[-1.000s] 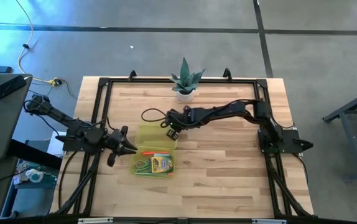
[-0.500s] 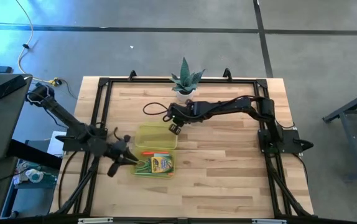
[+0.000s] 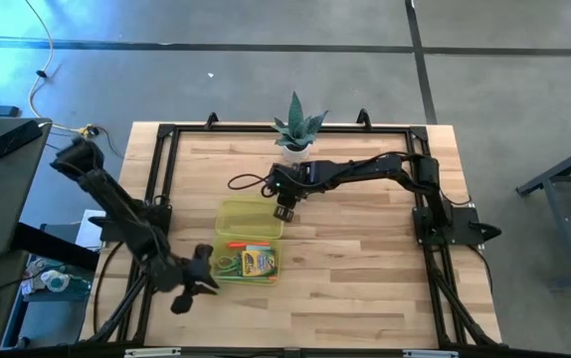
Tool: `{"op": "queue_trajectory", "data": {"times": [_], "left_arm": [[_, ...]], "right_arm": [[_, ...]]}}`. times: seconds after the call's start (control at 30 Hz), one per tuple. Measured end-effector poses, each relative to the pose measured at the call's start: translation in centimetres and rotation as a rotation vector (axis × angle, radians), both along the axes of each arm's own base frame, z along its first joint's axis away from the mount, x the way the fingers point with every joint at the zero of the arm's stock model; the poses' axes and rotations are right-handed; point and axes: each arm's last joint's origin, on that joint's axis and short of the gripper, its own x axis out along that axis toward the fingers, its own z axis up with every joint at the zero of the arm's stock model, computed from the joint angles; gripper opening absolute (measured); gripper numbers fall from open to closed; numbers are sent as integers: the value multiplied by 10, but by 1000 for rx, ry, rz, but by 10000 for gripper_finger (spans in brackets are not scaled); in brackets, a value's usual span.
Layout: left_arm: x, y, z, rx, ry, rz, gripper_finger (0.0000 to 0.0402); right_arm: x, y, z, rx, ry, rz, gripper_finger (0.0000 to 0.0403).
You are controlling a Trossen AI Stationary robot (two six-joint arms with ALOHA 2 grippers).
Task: Pack school essentials
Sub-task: Close the yellow supply box
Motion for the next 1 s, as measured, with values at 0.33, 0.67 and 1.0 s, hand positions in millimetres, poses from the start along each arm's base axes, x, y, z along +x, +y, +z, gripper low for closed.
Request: {"op": "queue_trajectory", "data": {"times": [0.33, 0.67, 1.0], "left_arm": [[2, -21, -22, -27, 160, 62, 62], [4, -24, -46, -16, 253, 157, 62], [6, -22, -52, 5, 231, 236, 62]], "right_arm": [[5, -8, 3, -45, -57, 102, 83], [6, -27, 6, -3, -121, 102, 83], [9, -38, -12, -1, -100, 78, 83]]}}
